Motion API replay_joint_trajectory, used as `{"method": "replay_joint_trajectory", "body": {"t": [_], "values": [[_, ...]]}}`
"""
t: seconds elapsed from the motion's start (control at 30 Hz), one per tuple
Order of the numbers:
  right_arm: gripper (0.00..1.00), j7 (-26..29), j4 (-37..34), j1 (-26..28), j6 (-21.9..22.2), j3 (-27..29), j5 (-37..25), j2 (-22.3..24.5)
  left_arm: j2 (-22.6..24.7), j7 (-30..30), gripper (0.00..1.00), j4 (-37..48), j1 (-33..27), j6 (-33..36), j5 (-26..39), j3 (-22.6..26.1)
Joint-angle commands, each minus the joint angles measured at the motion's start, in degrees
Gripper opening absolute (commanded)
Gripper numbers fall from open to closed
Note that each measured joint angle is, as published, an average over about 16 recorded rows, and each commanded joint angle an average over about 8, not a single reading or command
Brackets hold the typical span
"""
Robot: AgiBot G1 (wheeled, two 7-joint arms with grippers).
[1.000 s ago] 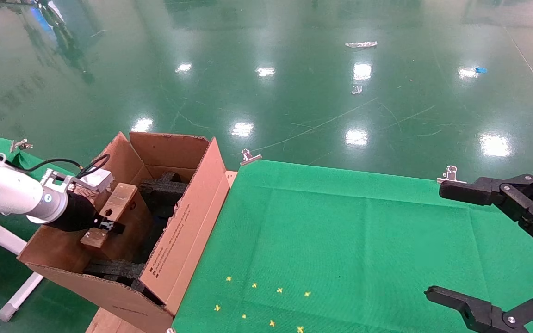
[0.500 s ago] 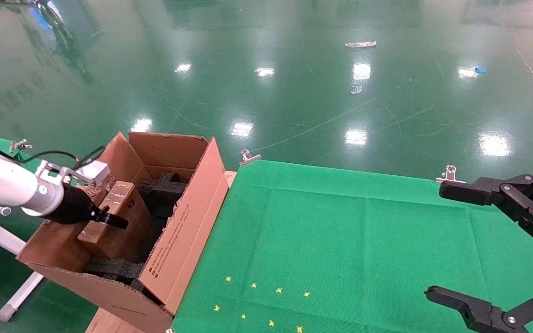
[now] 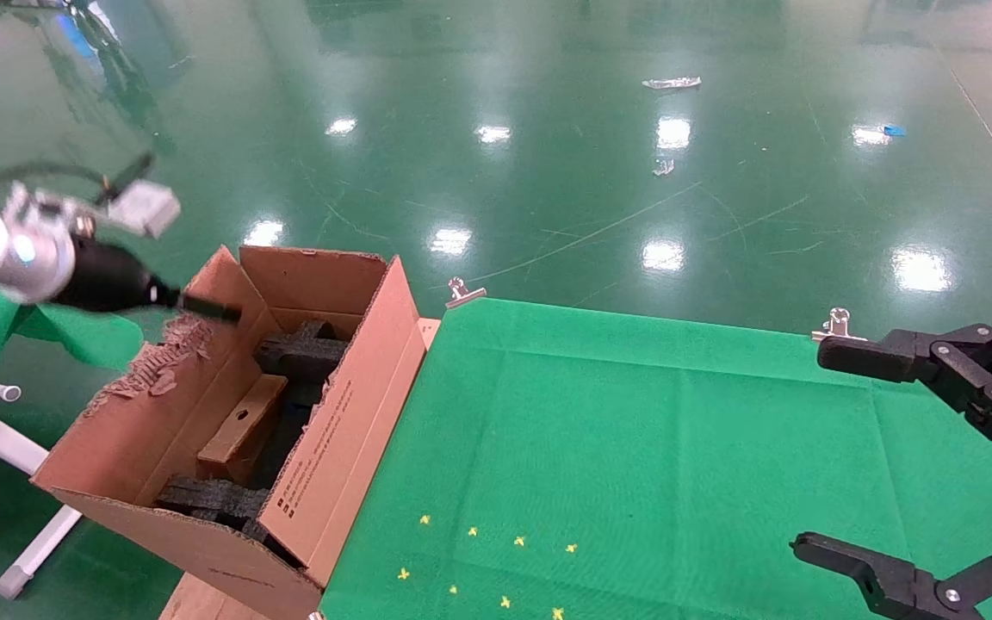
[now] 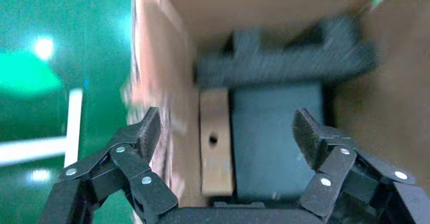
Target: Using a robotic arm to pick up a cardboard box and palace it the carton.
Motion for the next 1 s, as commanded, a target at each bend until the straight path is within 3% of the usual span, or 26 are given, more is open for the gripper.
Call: {"method": "replay_joint_trajectory", "body": {"t": [0.03, 0.23, 0.4, 1.0], "values": [[1.00, 0.0, 0.0, 0.0, 0.0, 0.0, 0.0, 0.0, -0.3, 1.2, 1.00, -0.7, -2.2, 0.7, -0.5, -0.4], [1.00, 0.0, 0.0, 0.0, 0.0, 0.0, 0.0, 0.0, -1.3, 4.4, 1.00, -2.5, -5.2, 0.8, -2.1, -1.9], [1.00, 0.0, 0.0, 0.0, 0.0, 0.0, 0.0, 0.0, -2.1, 5.7, 1.00, -5.4, -4.0, 1.6, -3.4, -5.0], [1.00, -0.1, -0.1, 0.0, 0.0, -0.1, 0.1, 0.0, -5.1, 11.6, 1.00, -25.4, 12.6, 8.7, -9.9, -26.5]]}}
